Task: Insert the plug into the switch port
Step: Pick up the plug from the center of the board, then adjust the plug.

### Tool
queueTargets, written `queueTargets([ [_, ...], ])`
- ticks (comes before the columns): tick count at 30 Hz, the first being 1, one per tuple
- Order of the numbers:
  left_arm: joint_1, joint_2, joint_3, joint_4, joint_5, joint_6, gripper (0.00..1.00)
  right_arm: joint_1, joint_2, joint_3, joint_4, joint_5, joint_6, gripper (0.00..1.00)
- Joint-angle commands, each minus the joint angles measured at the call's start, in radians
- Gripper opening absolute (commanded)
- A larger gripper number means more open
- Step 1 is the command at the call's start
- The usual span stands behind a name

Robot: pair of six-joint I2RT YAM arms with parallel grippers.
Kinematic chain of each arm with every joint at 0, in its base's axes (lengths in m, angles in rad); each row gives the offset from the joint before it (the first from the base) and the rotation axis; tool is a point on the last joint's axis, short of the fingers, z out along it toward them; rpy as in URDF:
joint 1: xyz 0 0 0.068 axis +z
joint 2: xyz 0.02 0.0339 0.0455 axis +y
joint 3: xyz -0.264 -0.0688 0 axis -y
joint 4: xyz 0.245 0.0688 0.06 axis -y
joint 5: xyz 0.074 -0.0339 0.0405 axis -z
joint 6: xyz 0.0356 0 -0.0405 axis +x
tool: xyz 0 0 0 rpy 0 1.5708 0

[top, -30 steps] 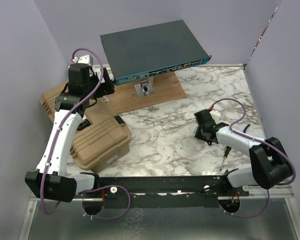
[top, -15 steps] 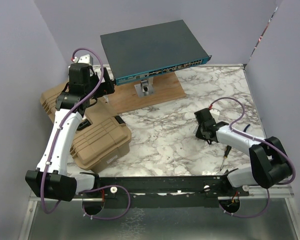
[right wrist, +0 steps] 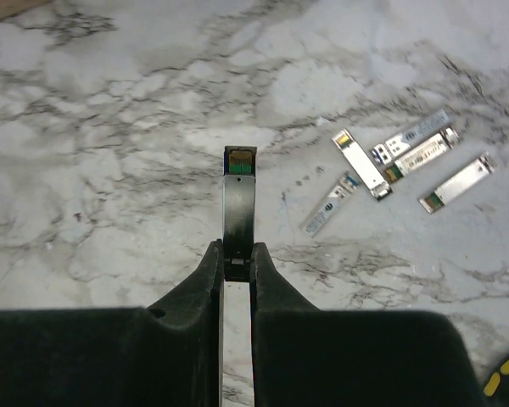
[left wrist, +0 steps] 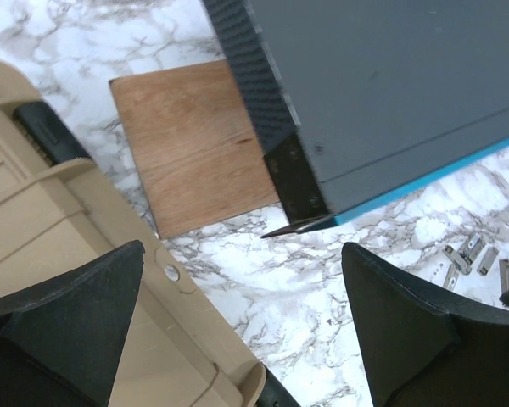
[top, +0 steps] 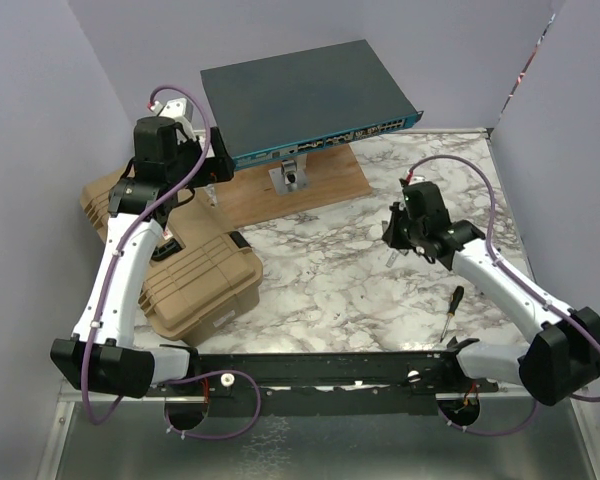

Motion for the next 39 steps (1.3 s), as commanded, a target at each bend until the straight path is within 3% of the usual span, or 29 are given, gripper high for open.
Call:
queueTargets([
  [1, -0.001, -0.01, 0.048, 0.02, 0.119, 0.109, 0.99, 0.001, -0.029, 0.104, -0.066, -0.181, -0.161, 0.0],
  [6, -0.002, -0.006, 0.05, 0.035, 0.154, 0.115, 0.99, 0.006, 0.018, 0.225, -0.112, -0.235, -0.214, 0.01],
  [22, 0.046, 0.05, 0.06, 0.125, 0.117, -0.124, 0.99, 0.049, 0.209, 0.621, -0.34, -0.175, -0.253, 0.01],
  [34, 0.041, 0.029, 0.063, 0.173, 0.372, -0.068, 0.99, 0.147, 0.241, 0.677, -0.249, -0.328, -0.368, 0.01],
  [39, -0.005, 0.002, 0.017, 0.198, 0.52, 0.063, 0.99, 0.163, 0.239, 0.676, -0.16, -0.531, -0.418, 0.01],
])
